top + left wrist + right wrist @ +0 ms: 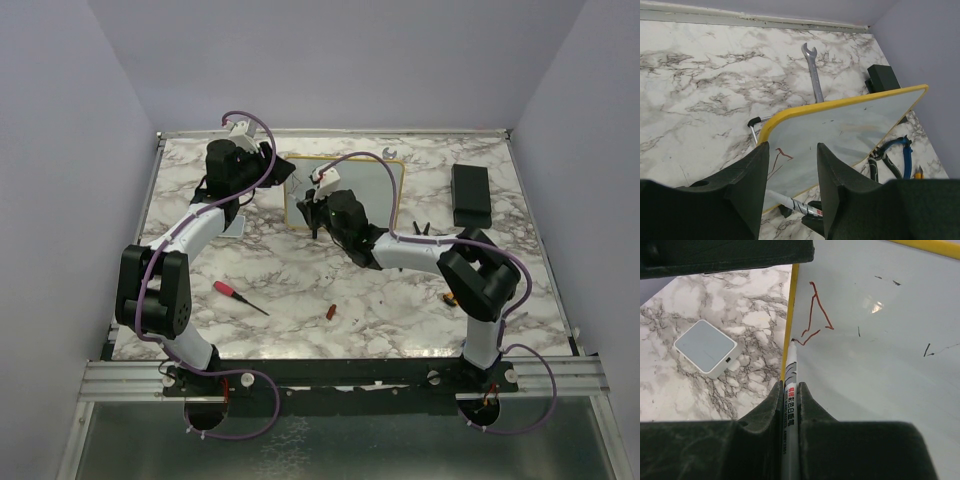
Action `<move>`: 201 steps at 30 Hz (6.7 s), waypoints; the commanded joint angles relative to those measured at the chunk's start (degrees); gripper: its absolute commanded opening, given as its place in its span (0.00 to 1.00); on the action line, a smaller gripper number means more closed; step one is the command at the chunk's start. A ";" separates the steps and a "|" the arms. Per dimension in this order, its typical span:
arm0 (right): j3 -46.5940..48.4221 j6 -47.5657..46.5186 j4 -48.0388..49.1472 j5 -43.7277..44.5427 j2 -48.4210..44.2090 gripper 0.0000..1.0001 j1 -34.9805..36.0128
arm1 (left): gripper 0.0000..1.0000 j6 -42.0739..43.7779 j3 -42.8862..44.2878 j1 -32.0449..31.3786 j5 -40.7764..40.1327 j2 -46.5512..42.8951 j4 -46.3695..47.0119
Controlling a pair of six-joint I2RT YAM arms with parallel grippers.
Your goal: Write a sentence on the whiteboard
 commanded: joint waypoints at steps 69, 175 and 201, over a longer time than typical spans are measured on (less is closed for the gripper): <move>-0.77 -0.89 -3.72 -6.64 -6.74 0.01 -5.47 | 0.77 9.81 -9.92 1.03 -7.84 -17.52 -17.39; -6.86 0.57 0.86 3.45 -8.63 0.01 -3.79 | 0.77 8.18 -10.09 0.80 -5.42 -16.46 -16.87; -10.57 -1.32 3.33 -2.80 -12.30 0.01 -3.66 | 0.76 8.14 -10.30 0.15 -5.60 -16.75 -16.77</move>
